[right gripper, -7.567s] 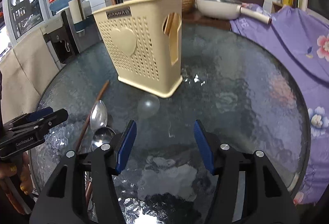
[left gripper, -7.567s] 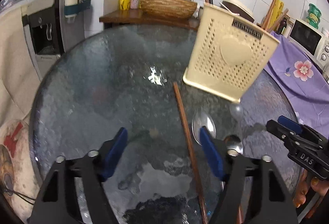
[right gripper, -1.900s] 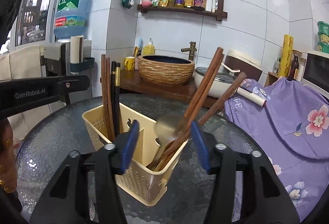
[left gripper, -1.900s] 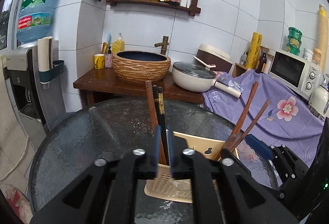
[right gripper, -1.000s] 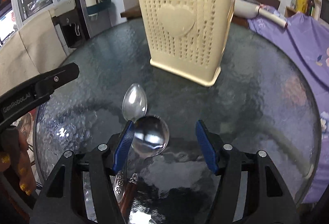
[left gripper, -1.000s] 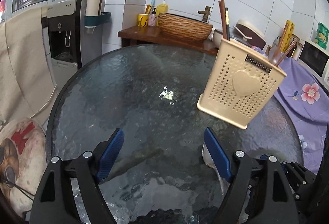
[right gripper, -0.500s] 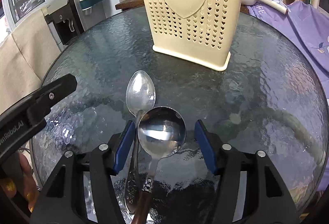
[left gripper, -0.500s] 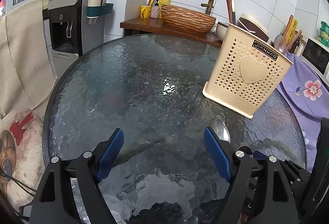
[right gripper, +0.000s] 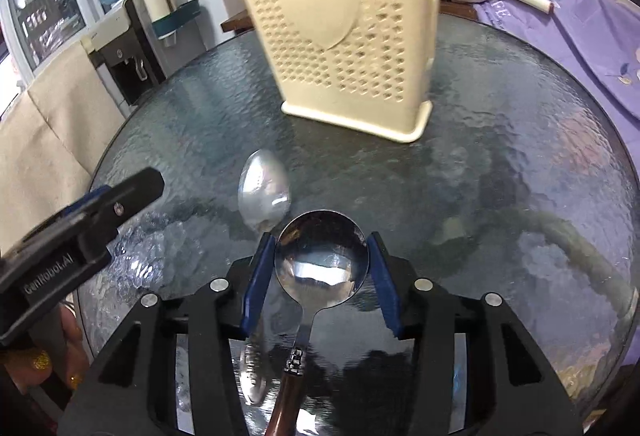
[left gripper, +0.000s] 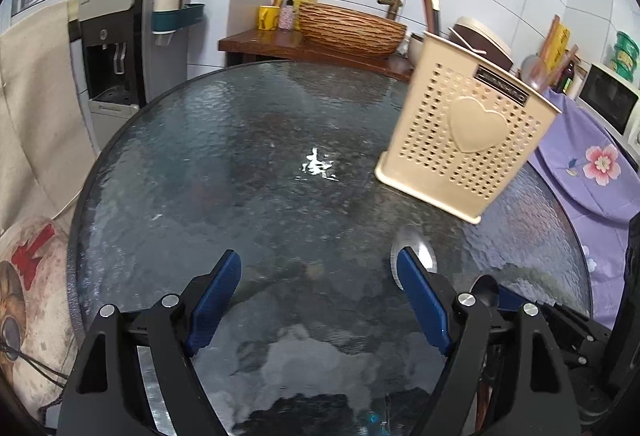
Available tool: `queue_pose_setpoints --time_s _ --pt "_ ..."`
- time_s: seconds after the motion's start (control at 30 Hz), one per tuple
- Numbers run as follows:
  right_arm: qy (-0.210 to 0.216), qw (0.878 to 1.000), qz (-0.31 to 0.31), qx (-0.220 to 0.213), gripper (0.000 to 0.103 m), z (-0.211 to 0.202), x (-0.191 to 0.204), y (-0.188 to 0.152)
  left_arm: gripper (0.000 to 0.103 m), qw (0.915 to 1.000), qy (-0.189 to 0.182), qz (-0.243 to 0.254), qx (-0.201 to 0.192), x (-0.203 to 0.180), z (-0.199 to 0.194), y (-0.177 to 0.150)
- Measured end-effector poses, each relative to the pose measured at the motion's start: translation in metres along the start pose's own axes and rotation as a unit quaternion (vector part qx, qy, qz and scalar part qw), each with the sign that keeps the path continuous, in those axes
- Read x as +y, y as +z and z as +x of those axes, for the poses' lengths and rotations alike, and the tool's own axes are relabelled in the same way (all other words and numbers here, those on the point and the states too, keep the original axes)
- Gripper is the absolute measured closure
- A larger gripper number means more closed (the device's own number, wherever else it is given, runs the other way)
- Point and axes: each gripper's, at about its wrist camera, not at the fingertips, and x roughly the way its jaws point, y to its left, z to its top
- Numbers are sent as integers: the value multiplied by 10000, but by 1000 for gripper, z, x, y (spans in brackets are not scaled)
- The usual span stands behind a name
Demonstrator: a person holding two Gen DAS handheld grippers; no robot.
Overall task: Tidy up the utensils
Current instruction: 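Grasp the wooden-handled spoon with the right tool while the left tool grasps the silver spoon, then lift both spoons and carry them above the cream holder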
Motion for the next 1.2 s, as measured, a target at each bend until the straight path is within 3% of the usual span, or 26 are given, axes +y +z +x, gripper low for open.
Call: queue_pose_setpoints --time_s 0.23,0.57,0.93,1.2 --pt "-288 9992 214 -168 55 -11 -34 8 27 9980 -76 550 310 -39 16 -3" --pt "-706 9962 334 -380 55 -21 -65 18 29 9946 82 835 611 -76 41 -7" --pt "-661 9964 369 -370 55 -22 -72 17 65 9938 278 793 723 -87 58 -11" --pt "-619 9969 307 -382 55 -22 -71 19 66 9942 244 770 713 -85 61 -8"
